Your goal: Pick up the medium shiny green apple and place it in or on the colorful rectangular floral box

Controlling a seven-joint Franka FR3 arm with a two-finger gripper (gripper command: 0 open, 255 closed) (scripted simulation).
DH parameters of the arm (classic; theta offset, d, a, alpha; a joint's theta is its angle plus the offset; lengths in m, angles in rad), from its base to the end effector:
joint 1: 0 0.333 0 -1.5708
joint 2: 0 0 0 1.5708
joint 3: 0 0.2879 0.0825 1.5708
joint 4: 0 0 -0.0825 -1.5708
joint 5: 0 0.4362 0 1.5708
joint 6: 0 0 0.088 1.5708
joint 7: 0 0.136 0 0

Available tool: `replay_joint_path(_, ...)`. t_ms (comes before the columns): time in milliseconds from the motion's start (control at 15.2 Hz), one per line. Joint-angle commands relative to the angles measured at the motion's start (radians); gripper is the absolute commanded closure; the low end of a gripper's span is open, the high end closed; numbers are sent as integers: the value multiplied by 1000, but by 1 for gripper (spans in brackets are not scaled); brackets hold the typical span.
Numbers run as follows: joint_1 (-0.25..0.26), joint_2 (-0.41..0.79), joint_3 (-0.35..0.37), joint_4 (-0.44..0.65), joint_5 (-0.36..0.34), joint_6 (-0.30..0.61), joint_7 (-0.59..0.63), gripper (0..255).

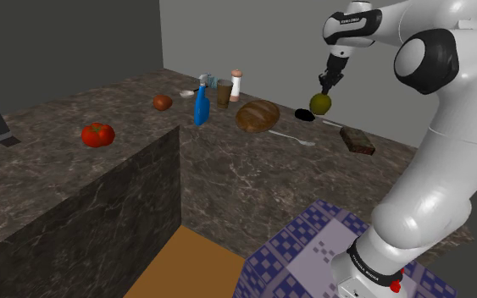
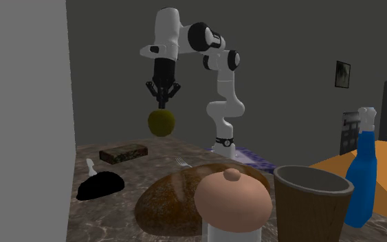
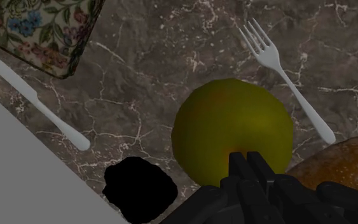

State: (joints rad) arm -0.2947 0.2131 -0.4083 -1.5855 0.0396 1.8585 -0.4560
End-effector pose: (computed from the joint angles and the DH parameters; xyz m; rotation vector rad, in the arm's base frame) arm 0.5311 -0.4233 0.4592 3.0377 -0.3744 0.0613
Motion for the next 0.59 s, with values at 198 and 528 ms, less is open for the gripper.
replay_joint_path(198, -67, -18, -41, 13, 9, -29, -110, 255)
replay_joint_path(528, -141, -4, -82, 62, 32, -65, -225, 255)
